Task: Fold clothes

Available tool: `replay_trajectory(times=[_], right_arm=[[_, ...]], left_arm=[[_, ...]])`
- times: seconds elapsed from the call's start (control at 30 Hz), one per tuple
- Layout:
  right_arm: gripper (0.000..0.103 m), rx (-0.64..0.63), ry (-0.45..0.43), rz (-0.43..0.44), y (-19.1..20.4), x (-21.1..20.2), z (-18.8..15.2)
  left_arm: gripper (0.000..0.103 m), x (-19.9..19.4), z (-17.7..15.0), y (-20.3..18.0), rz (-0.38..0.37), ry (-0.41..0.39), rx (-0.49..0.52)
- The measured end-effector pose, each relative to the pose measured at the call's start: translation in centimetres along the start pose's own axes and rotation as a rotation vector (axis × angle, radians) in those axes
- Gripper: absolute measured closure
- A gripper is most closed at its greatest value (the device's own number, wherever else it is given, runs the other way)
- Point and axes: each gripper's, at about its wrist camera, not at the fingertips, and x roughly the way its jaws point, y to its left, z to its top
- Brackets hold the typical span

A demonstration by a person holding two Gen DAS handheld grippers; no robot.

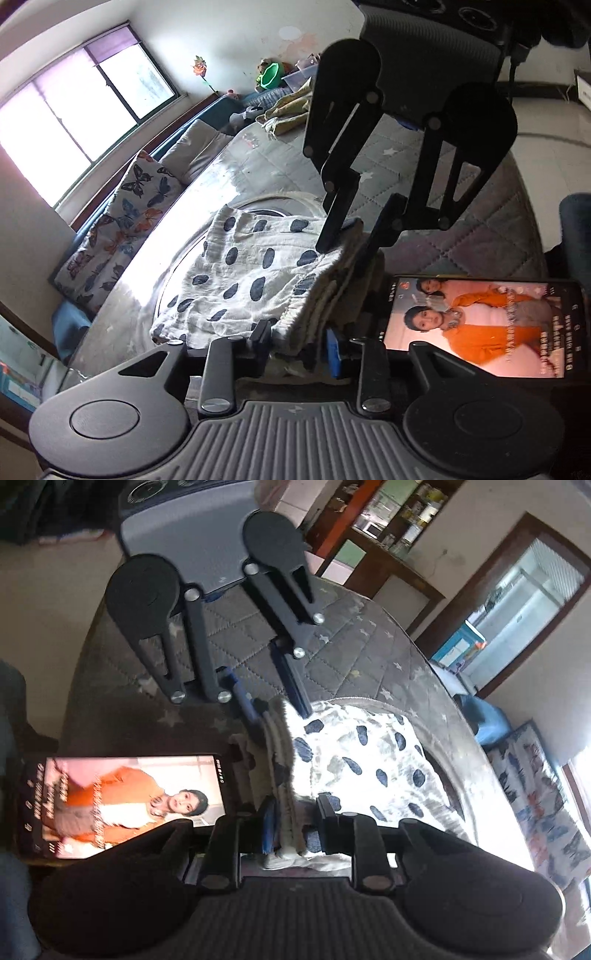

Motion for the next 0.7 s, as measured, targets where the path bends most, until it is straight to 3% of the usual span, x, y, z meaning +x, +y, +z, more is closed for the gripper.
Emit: replay_trajectory(times=[0.03, 0.1, 0.27, 0.5, 0.7], right_arm=[[0.079, 0.025, -0.004, 0.013, -0.4, -0.5, 0.0], [0.079, 0.078, -0.017, 0.046, -1.2, -1.5, -0.1], [0.074, 0.229, -0.081, 0.104, -3.7, -3.8, -0.1], [0.074, 0.436, -0.094, -0.024, -8.5, -1.6, -0.7], [0.074, 0.572, -0.084, -0.073, -12.4, 2.4, -1.9]], left_arm=[[0.058, -0.4, 0.0, 0.1, -0.010, -0.007, -0.013], [0.051, -1.6, 0.0, 0.4, -0.028, -0.034, -0.040], [0.048, -3.9, 0.8, 2.5, -0.055, -0.120, -0.168], [0.049, -2.9, 2.5, 5.4, -0.047, -0.189, -0.401], [0.050, 0.8, 2.7, 5.1, -0.113, -0.113, -0.509]])
